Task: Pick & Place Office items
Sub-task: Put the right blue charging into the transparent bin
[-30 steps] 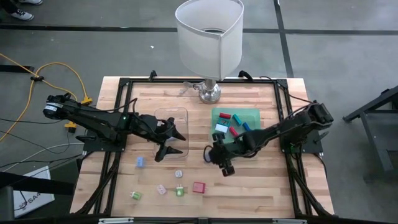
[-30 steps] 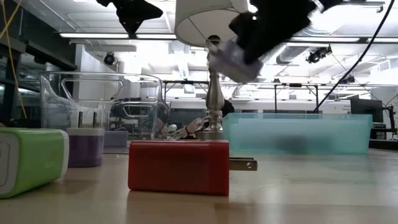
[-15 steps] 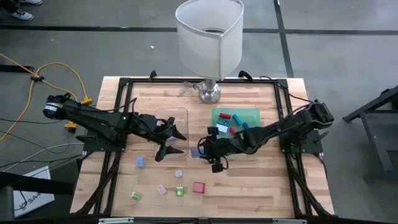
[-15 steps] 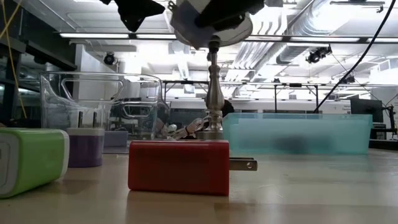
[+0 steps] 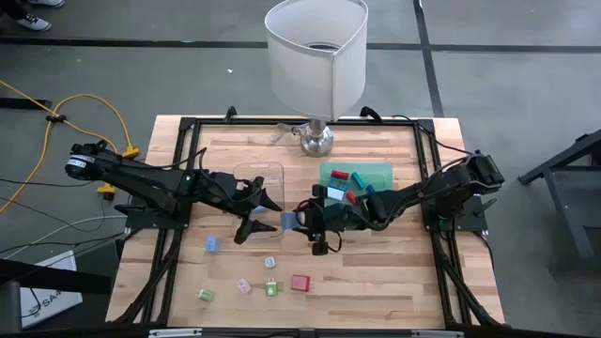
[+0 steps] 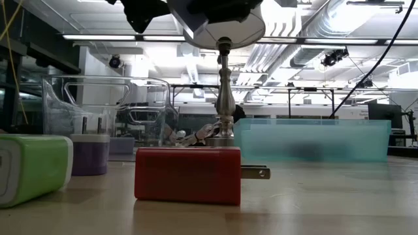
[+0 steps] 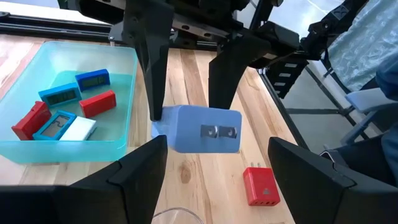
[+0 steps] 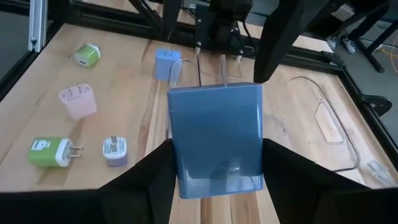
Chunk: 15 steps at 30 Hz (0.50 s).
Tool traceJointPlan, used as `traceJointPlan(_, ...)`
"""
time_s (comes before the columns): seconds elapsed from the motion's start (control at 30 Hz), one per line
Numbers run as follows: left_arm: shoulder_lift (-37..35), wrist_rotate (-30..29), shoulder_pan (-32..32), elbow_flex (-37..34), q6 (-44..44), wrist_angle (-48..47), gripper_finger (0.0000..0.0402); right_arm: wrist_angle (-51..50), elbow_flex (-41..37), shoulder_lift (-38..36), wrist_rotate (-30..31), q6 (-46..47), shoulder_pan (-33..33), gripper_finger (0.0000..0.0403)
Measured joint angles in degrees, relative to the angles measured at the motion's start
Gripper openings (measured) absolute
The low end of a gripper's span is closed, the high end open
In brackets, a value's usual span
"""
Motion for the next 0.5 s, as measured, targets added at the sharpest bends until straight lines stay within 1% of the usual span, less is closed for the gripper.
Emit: traceJointPlan(0.5, 0.02, 0.0, -0.02, 0.0, -0.26, 0.83, 0.0273, 2.07, -0.02, 0.0, -0.18, 0.64, 0.02, 0.0198)
